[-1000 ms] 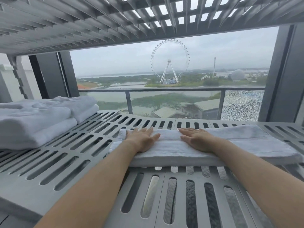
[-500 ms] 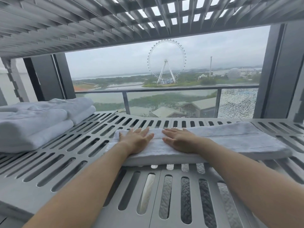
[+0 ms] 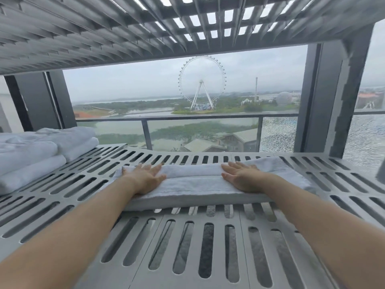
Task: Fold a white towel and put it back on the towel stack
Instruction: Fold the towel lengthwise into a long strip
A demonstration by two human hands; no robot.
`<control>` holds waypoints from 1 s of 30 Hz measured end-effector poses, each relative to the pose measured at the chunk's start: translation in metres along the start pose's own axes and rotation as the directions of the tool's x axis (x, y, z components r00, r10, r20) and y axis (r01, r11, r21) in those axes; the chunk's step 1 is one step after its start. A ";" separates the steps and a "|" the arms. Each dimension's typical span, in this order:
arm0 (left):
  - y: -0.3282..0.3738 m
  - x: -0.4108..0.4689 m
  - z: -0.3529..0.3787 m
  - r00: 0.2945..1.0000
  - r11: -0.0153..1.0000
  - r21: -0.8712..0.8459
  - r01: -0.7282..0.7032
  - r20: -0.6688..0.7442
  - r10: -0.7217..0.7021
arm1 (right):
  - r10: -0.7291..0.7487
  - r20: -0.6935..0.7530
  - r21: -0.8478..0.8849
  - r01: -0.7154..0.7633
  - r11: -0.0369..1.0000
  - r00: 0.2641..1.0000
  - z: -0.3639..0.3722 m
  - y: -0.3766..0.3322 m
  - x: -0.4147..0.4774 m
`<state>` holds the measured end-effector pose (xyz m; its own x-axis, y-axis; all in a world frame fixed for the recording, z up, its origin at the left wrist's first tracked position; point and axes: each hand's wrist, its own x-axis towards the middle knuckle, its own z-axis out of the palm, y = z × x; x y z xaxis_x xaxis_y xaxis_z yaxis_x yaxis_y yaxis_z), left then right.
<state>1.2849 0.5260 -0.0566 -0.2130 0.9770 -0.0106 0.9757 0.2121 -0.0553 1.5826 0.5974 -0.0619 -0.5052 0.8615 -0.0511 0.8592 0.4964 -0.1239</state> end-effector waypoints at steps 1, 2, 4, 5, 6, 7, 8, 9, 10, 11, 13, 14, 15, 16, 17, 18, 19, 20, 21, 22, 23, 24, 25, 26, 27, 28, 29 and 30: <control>0.012 -0.001 -0.004 1.000 1.000 0.018 -0.004 -0.014 0.004 | -0.001 -0.009 0.000 0.001 1.000 1.000 0.001 0.001 -0.001; 0.027 -0.002 -0.008 0.999 0.999 0.010 -0.035 -0.036 0.036 | -0.002 -0.018 0.000 0.002 1.000 1.000 0.003 0.001 -0.001; 0.071 -0.007 -0.012 0.986 0.986 -0.054 -0.155 -0.076 0.151 | -0.005 -0.032 0.013 0.005 1.000 0.999 0.004 0.001 0.000; 0.096 -0.011 -0.012 0.975 0.973 -0.092 -0.214 -0.078 0.207 | -0.006 -0.038 0.032 0.007 0.999 0.999 0.004 0.002 0.000; 0.118 -0.014 -0.009 0.965 0.958 -0.118 -0.261 -0.072 0.253 | -0.010 -0.047 0.054 0.012 0.998 0.999 0.005 0.003 0.001; 0.136 -0.017 -0.005 0.955 0.948 -0.122 -0.294 -0.064 0.288 | -0.020 -0.058 0.071 0.024 0.997 0.998 0.005 0.005 0.001; 0.148 -0.019 -0.001 0.949 0.944 -0.106 -0.313 -0.059 0.308 | -0.035 -0.067 0.075 0.040 0.996 0.997 0.005 0.008 0.000; 0.154 -0.021 0.003 0.948 0.945 -0.087 -0.317 -0.061 0.312 | -0.052 -0.072 0.071 0.057 0.996 0.996 0.004 0.013 -0.001; 0.155 -0.023 0.006 0.951 0.948 -0.078 -0.308 -0.065 0.303 | -0.067 -0.070 0.063 0.072 0.995 0.995 0.003 0.019 -0.003; 0.153 -0.024 0.006 0.955 0.953 -0.076 -0.294 -0.065 0.290 | -0.078 -0.061 0.059 0.081 0.995 0.995 0.002 0.026 -0.004; 0.149 -0.027 0.005 0.960 0.958 -0.065 -0.278 -0.056 0.274 | -0.087 -0.042 0.050 0.089 0.995 0.995 0.000 0.041 -0.008; 0.149 -0.029 0.005 0.960 0.959 -0.056 -0.277 -0.056 0.274 | -0.091 -0.039 0.044 0.093 0.995 0.995 -0.001 0.048 -0.011; 0.150 -0.030 0.005 0.960 0.959 -0.050 -0.278 -0.061 0.275 | -0.095 -0.039 0.038 0.096 0.995 0.995 -0.001 0.055 -0.013; 0.151 -0.032 0.005 0.959 0.959 -0.047 -0.278 -0.073 0.274 | -0.099 -0.039 0.031 0.100 0.995 0.994 -0.002 0.061 -0.015; 0.152 -0.034 0.006 0.958 0.960 -0.046 -0.276 -0.088 0.272 | -0.104 -0.038 0.024 0.105 0.994 0.994 -0.001 0.066 -0.016; 0.154 -0.036 0.006 0.958 0.961 -0.046 -0.272 -0.105 0.266 | -0.111 -0.037 0.020 0.111 0.994 0.993 -0.001 0.069 -0.018; 0.154 -0.038 0.006 0.959 0.963 -0.051 -0.264 -0.120 0.257 | -0.118 -0.037 0.019 0.119 0.993 0.992 0.000 0.072 -0.018; 0.156 -0.039 0.006 0.962 0.966 -0.060 -0.251 -0.129 0.242 | -0.125 -0.038 0.019 0.126 0.992 0.991 0.001 0.073 -0.019; 0.159 -0.041 0.006 0.967 0.970 -0.072 -0.231 -0.129 0.220 | -0.129 -0.036 0.020 0.130 0.991 0.991 0.002 0.074 -0.018; 0.164 -0.043 0.006 0.974 0.976 -0.084 -0.202 -0.120 0.192 | -0.129 -0.035 0.024 0.130 0.991 0.991 0.002 0.075 -0.017; 0.169 -0.045 0.006 0.982 0.981 -0.095 -0.170 -0.104 0.160 | -0.128 -0.030 0.028 0.129 0.991 0.991 0.001 0.075 -0.016; 0.175 -0.047 0.006 0.987 0.985 -0.105 -0.140 -0.088 0.131 | -0.128 -0.024 0.032 0.129 0.991 0.991 0.000 0.076 -0.015; 0.181 -0.048 0.006 0.991 0.988 -0.109 -0.113 -0.078 0.105 | -0.133 -0.022 0.036 0.133 0.990 0.991 -0.001 0.077 -0.015; 0.186 -0.050 0.006 0.994 0.990 -0.111 -0.093 -0.074 0.085 | -0.139 -0.026 0.044 0.140 0.989 0.990 -0.002 0.078 -0.015; 0.189 -0.051 0.006 0.995 0.990 -0.113 -0.079 -0.075 0.071 | -0.147 -0.040 0.056 0.149 0.987 0.988 -0.003 0.079 -0.016; 0.191 -0.052 0.006 0.994 0.990 -0.118 -0.076 -0.084 0.066 | -0.153 -0.068 0.076 0.158 0.985 0.986 -0.003 0.079 -0.017; 0.192 -0.053 0.006 0.992 0.989 -0.125 -0.085 -0.106 0.071 | -0.153 -0.111 0.106 0.165 0.981 0.982 -0.003 0.078 -0.019; 0.192 -0.054 0.008 0.986 0.985 -0.131 -0.108 -0.145 0.088 | -0.146 -0.164 0.143 0.170 0.975 0.976 -0.003 0.078 -0.022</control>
<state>1.4832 0.5138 -0.0746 -0.1163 0.9848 0.1292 0.9912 0.1069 0.0777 1.6605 0.6176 -0.0679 -0.6049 0.7854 0.1310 0.7402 0.6153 -0.2711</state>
